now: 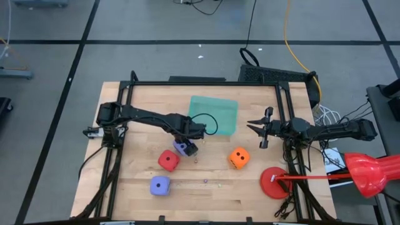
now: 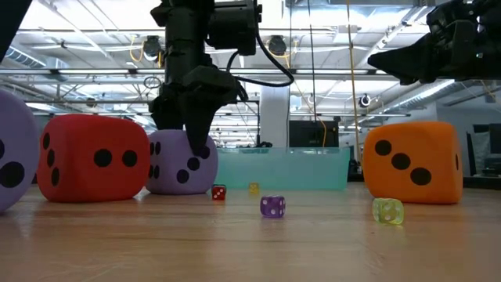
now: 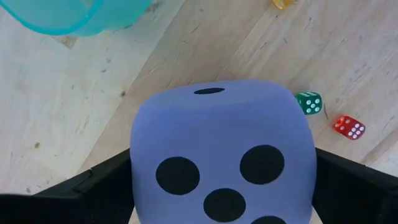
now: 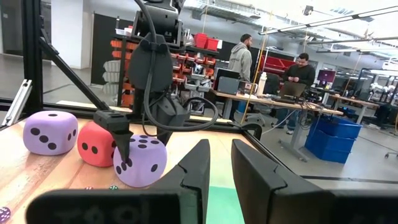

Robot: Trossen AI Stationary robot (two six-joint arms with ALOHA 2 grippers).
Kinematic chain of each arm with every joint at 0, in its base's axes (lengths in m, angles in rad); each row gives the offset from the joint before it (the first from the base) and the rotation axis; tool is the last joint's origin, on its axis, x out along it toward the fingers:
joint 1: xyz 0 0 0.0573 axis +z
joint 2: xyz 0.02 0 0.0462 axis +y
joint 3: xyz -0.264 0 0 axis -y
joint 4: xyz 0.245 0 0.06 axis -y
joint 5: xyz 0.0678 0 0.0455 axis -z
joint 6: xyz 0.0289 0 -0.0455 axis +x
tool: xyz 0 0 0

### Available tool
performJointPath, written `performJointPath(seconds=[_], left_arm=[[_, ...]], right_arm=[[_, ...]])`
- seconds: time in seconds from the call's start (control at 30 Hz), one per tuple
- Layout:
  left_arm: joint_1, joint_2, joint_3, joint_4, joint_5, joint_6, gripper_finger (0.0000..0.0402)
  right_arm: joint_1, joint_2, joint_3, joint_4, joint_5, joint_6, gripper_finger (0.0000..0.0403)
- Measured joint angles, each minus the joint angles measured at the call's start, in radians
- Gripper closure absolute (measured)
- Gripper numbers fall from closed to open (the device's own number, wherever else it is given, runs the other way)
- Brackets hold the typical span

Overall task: Pick & Place Dice
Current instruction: Put the top large purple dice into the blue bin

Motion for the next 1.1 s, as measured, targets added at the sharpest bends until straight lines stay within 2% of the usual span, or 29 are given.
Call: performJointPath(seconds=[0.33, 0.63, 1.0, 1.1], left_arm=[[-0.001, -0.081, -0.012, 0.004, -0.035, 0.007, 0.0007], [0.000, -0.097, -0.012, -0.044, -0.046, 0.002, 0.0007], [0.013, -0.103, -0.008, -0.068, 0.074, 0.009, 0.0007], [0.022, -0.126, -0.008, -0.091, 0.074, 0.006, 0.0007]], right_arm=[[0.000, 0.000, 0.000, 0.001, 0.000, 0.000, 0.0344], [0.000, 0.000, 0.000, 0.001, 0.000, -0.001, 0.0344], [0.000, 0.000, 0.000, 0.002, 0.000, -0.003, 0.0344], [0.000, 0.000, 0.000, 0.009, 0.000, -0.003, 0.0344]])
